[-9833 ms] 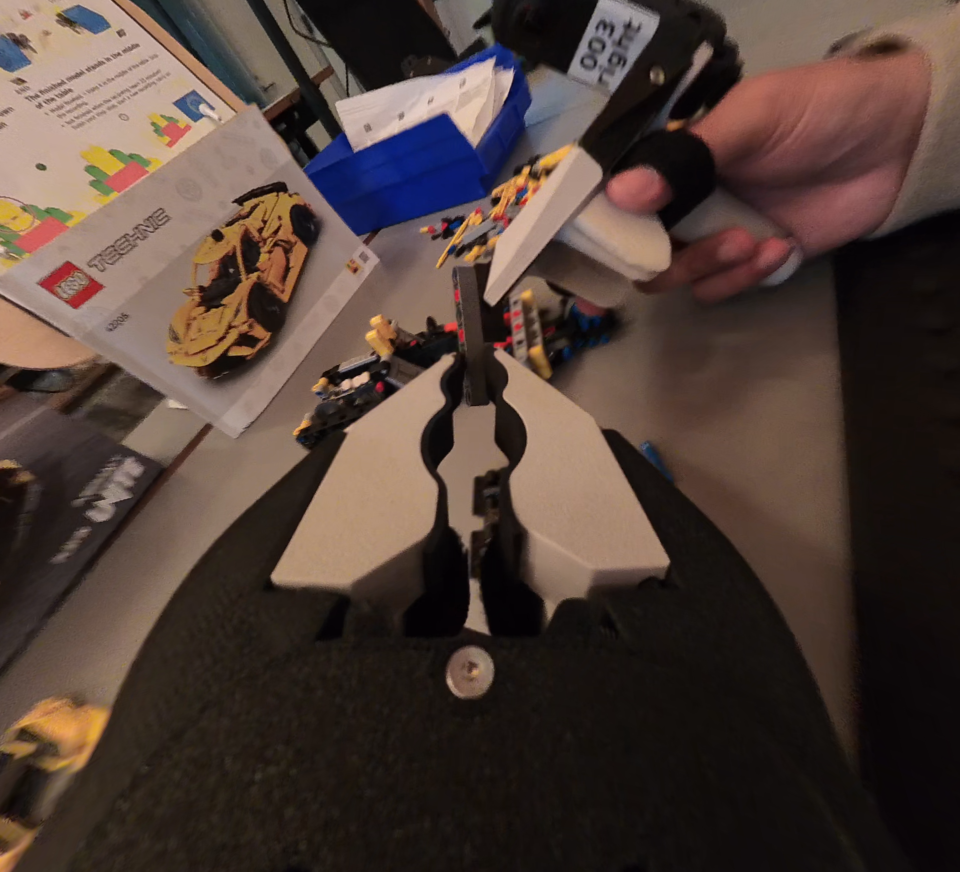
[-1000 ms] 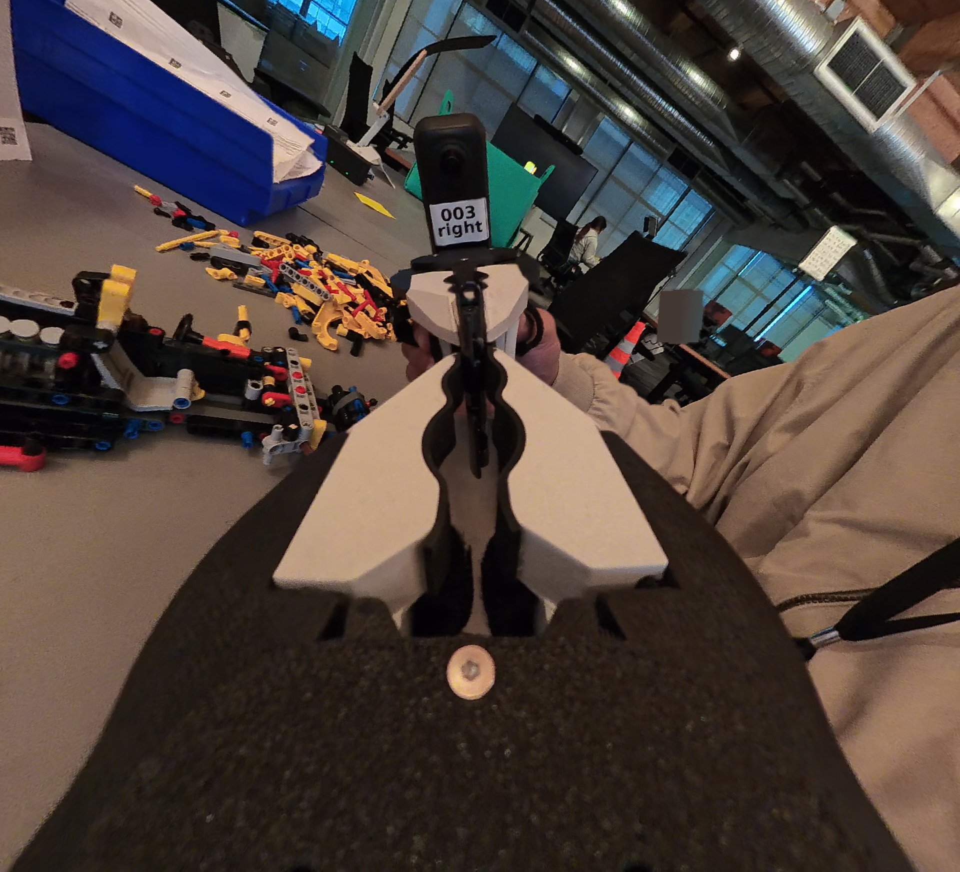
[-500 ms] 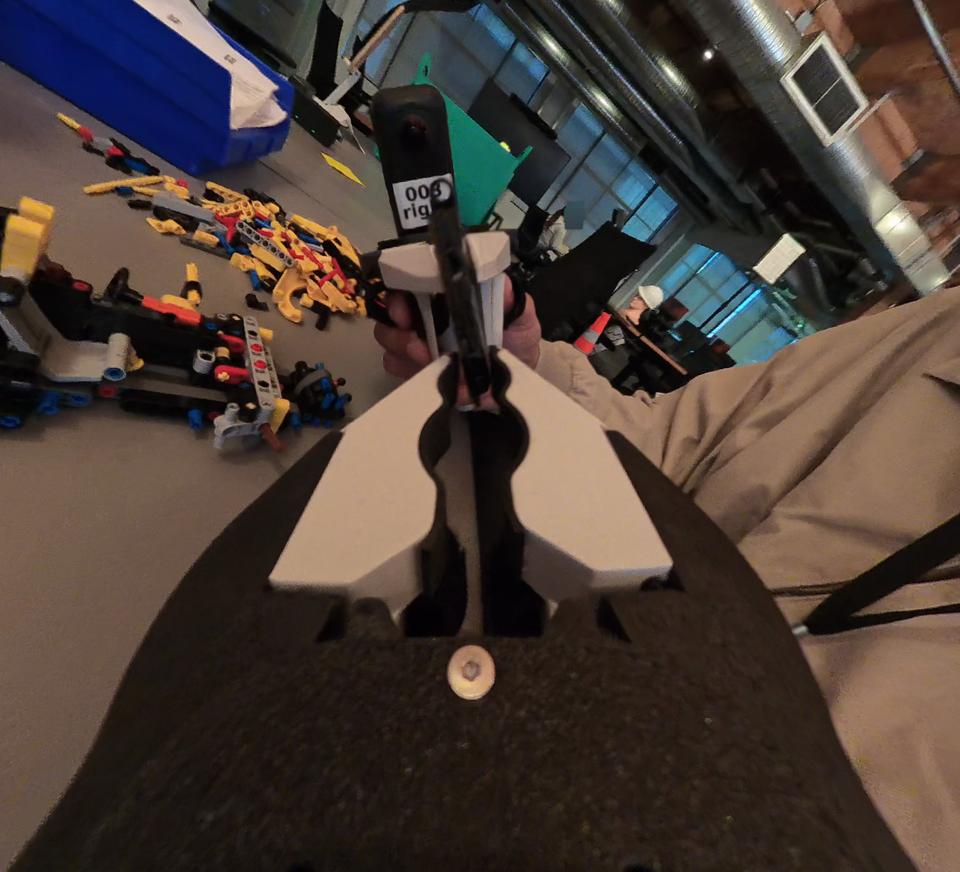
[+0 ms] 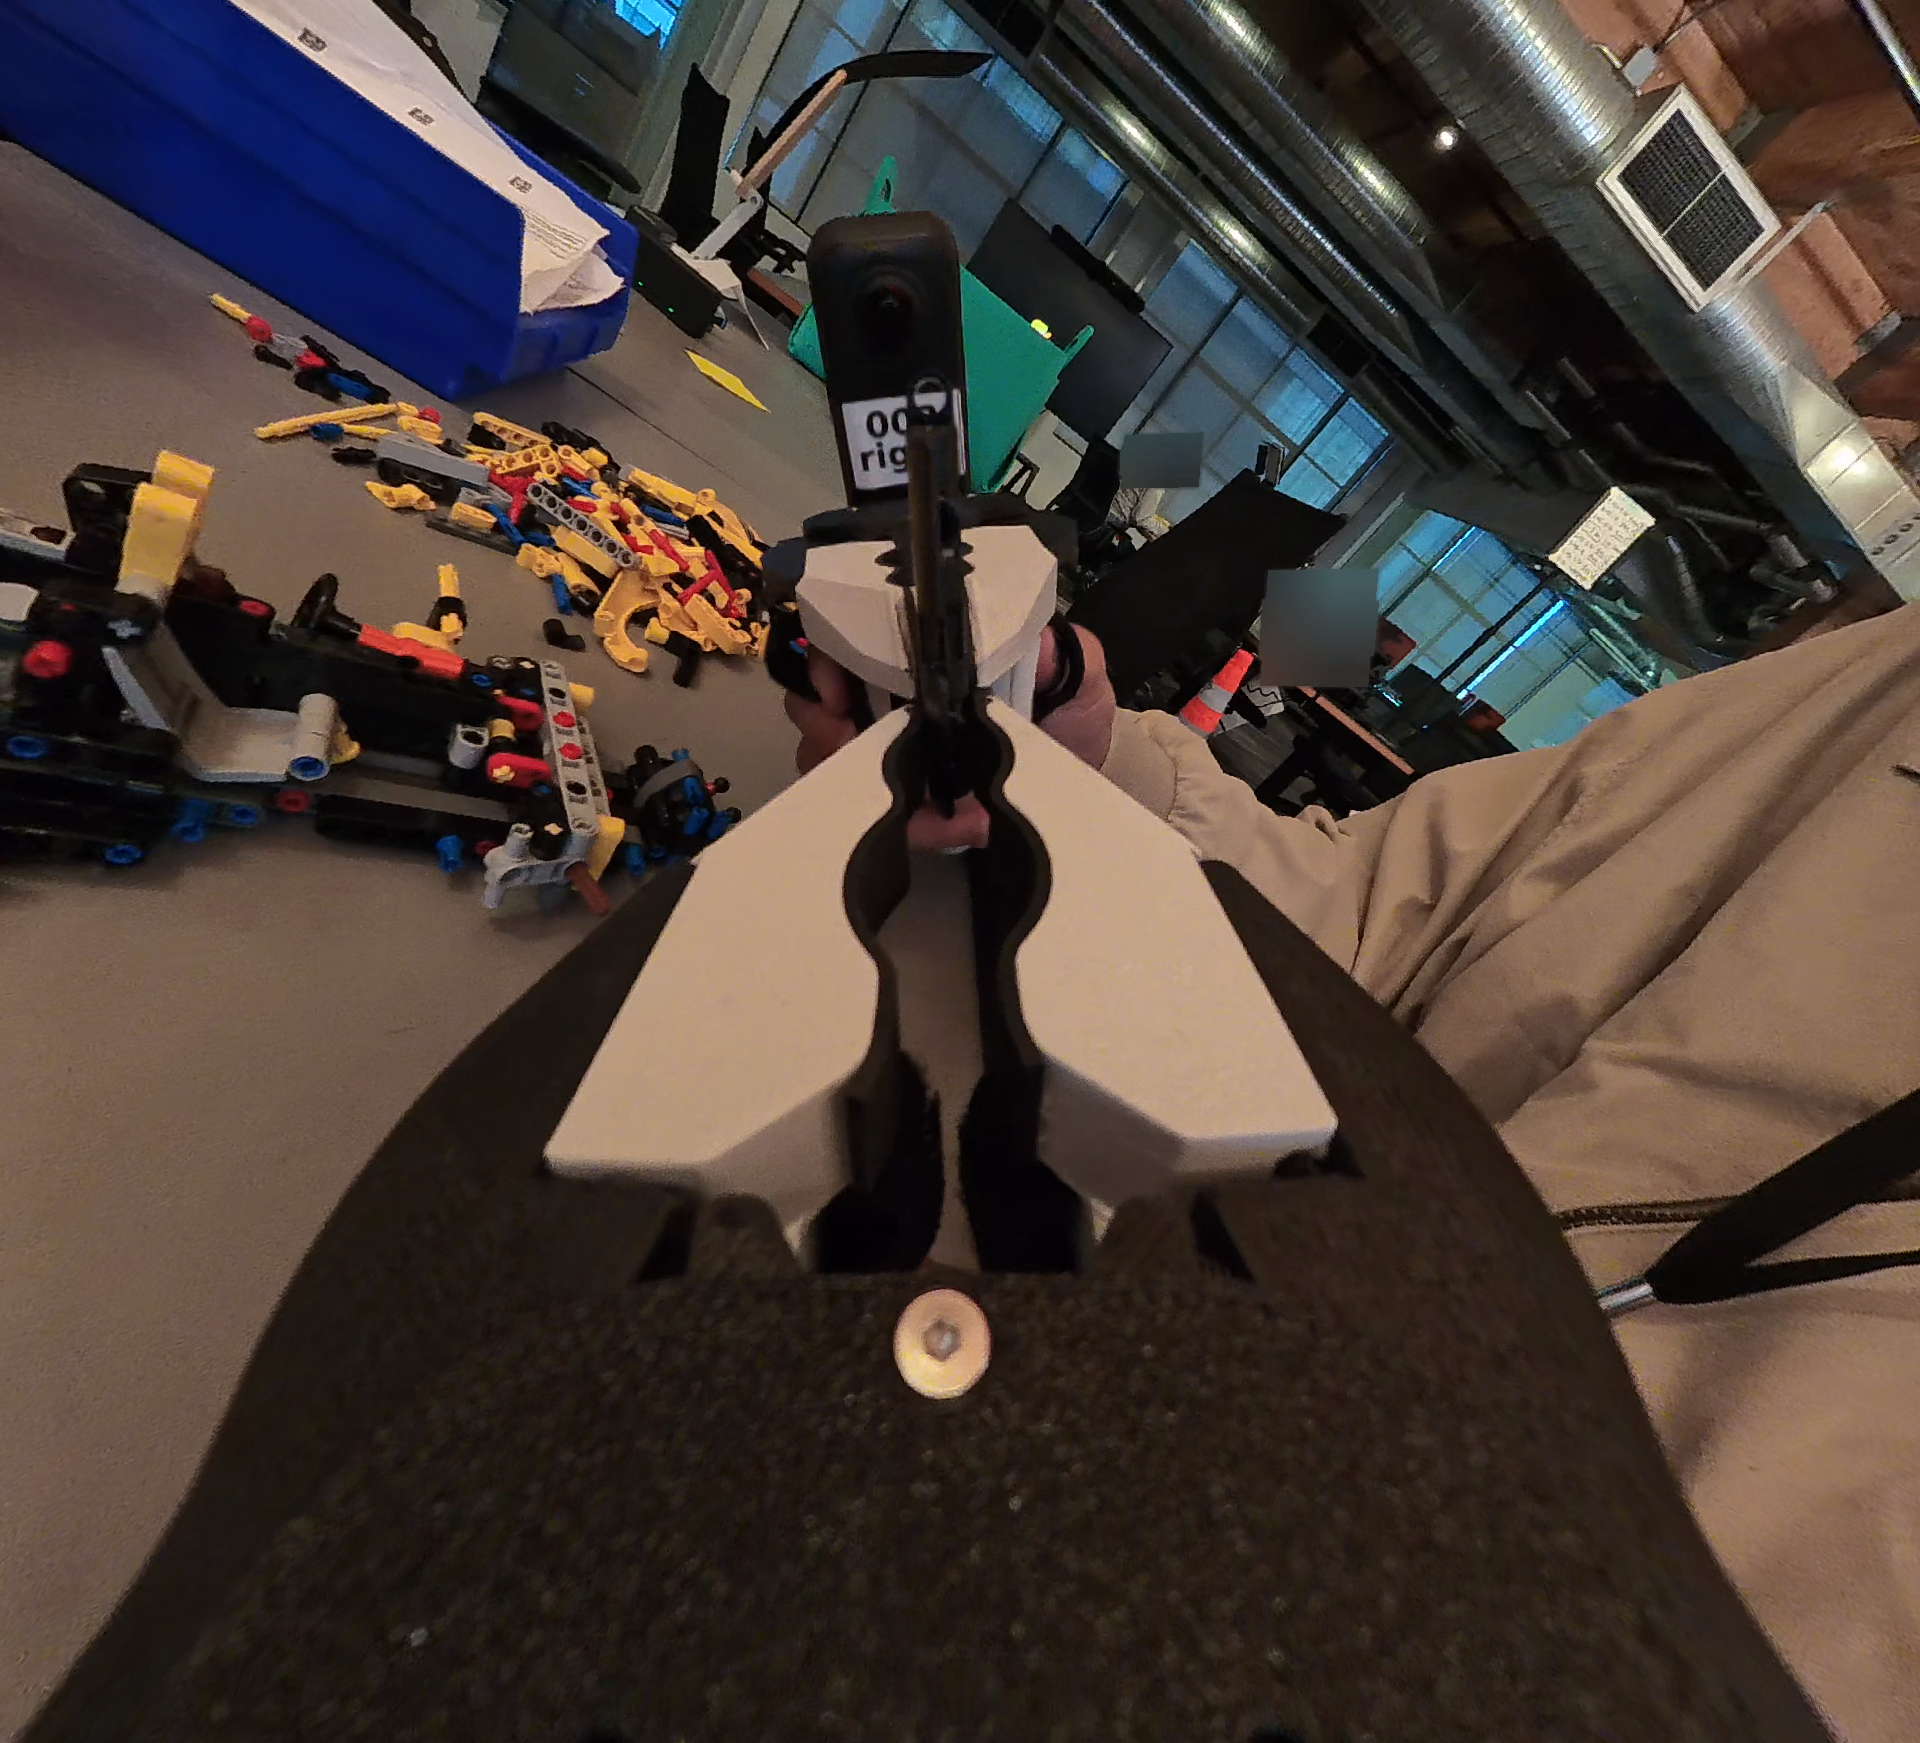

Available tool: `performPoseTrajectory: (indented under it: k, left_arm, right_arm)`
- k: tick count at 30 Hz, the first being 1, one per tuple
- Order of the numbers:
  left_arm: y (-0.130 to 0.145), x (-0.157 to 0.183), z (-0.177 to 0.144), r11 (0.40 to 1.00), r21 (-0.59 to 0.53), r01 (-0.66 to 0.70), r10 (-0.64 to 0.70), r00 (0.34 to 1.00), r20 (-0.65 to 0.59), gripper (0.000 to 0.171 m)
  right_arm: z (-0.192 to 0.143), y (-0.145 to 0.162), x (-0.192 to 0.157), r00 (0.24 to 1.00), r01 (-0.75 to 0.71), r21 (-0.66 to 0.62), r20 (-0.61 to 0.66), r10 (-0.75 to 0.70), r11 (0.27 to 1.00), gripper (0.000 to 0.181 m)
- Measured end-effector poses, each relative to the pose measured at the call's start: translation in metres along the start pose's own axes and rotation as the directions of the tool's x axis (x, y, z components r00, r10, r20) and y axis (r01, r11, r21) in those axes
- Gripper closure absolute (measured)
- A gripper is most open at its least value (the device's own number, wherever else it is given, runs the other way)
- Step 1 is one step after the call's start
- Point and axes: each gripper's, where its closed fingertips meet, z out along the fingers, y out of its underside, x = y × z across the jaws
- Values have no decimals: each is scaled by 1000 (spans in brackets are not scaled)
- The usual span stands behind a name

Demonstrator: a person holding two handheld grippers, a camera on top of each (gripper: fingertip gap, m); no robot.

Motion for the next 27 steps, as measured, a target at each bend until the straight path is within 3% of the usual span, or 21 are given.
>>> performPoseTrajectory:
  k: [11, 15, 18, 21, 23, 27]
  left_arm:
    - [-1, 0, -5, 998, 4, -57, 57, 998, 15, 165]
    - [2, 1, -5, 1000, -6, -24, 24, 1000, -7, 165]
    - [8, -1, 0, 999, -32, -1, 1, 1000, 6, 165]
    - [9, -4, 1, 998, -45, 43, -43, 999, -2, 164]
    - [0, -5, -2, 1000, -10, -5, 5, 999, 33, 146]
    - [4, -1, 2, 997, -31, -64, 65, 997, 31, 154]
  right_arm:
    - [-2, 2, -1, 1000, 26, -31, 4, -26, 999, 175]
    - [-8, -17, -1, 1000, 17, 98, 3, -18, 995, 158]
    - [-12, -17, 0, 999, 40, 89, -20, -38, 995, 175]
    - [-13, -15, 2, 999, 43, 65, -35, -40, 997, 175]
    - [-13, -13, -1, 1000, 7, 54, 3, -7, 999, 175]
    - [-2, -2, -2, 1000, -2, -2, 8, 2, 1000, 175]
